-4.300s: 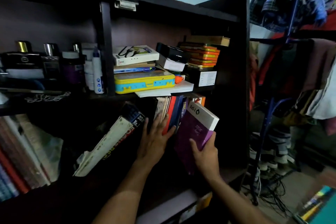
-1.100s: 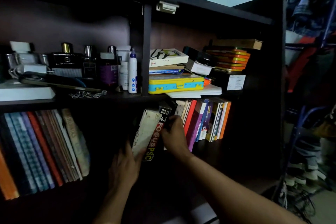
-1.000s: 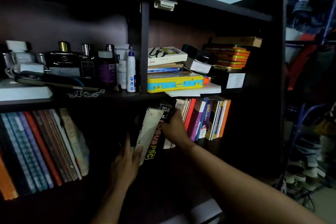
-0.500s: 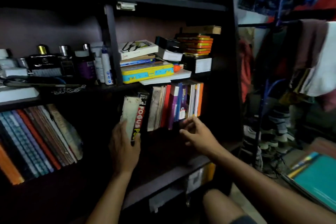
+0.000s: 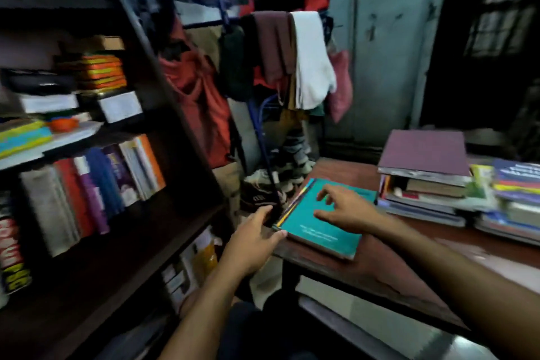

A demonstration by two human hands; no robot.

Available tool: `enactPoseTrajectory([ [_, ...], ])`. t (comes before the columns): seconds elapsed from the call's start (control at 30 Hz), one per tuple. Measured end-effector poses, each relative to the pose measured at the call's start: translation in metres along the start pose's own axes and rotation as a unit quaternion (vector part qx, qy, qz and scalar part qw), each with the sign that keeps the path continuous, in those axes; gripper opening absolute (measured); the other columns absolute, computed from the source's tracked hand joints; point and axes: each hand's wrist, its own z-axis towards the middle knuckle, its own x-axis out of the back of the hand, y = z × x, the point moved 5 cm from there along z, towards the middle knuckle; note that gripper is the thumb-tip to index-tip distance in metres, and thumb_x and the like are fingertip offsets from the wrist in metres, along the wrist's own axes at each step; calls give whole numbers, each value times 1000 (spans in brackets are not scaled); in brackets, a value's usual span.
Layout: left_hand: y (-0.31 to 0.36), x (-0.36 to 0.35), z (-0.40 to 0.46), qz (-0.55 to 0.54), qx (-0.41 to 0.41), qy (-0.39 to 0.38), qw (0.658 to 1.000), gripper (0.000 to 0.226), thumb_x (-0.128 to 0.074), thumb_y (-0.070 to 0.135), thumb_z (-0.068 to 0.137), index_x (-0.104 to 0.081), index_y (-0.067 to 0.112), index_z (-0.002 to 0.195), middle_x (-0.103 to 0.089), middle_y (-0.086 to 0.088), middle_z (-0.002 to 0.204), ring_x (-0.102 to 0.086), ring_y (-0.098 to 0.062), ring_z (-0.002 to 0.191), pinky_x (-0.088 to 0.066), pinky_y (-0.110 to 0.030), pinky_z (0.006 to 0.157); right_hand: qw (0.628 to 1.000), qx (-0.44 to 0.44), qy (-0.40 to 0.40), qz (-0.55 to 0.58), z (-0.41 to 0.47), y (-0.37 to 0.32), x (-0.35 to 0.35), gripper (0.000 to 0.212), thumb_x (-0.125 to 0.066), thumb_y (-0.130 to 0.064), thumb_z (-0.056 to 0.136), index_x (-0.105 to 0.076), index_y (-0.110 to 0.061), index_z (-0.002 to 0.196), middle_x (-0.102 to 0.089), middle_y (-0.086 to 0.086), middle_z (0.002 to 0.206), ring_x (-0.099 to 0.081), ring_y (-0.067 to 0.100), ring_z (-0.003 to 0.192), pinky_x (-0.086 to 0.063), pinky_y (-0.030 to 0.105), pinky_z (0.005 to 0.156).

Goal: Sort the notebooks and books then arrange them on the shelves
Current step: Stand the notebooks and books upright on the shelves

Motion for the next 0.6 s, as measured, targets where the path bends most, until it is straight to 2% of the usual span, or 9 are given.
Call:
enactPoseTrajectory([
  [0.07,7,-16,16,12,3,-22,1000,77,-65,53,91,-30,31,156,-42,-2,155,-43,-21,139,-36,-26,105,993,-91,-22,-77,3,50,4,63,-67,-52,86,-52,-14,134,-59,11,133,-56,30,122,-44,34,97],
  [0.13,8,-28,30,10,23,-35,999,82,-62,55,93,-21,28,159,-33,-3,161,-36,-22,145,-33,-30,110,980,-150,-50,-120,4,80,1,76,-63,-61,84,-46,-11,138,-56,15,139,-55,32,126,-45,36,97],
  [0.23,1,-48,50,-14,61,-75,995,86,-56,61,94,-14,27,161,-27,-4,164,-30,-23,148,-30,-35,117,976,-177,-99,-74,11,100,-14,75,-60,-64,87,-43,-11,136,-56,13,139,-55,30,123,-45,35,92],
  [0.33,-6,-64,67,23,87,-92,992,88,-53,66,93,-17,23,160,-33,-6,162,-36,-26,145,-34,-37,115,978,-185,-90,-42,18,102,-25,78,-59,-67,86,-40,-12,139,-51,16,141,-51,32,125,-45,37,100],
  [0.47,-3,-72,72,146,106,-34,983,88,-51,69,88,-25,21,156,-43,-7,151,-45,-31,136,-42,-43,109,977,-204,-61,14,21,102,-35,85,-60,-67,85,-35,-15,146,-40,19,147,-43,35,134,-40,38,106],
  [0.6,11,-73,61,175,109,9,978,79,-58,69,82,-38,31,148,-57,-4,130,-53,-27,123,-48,-40,98,970,-221,-29,97,22,101,-40,85,-65,-61,85,-32,-21,151,-35,18,149,-45,34,134,-39,38,110],
])
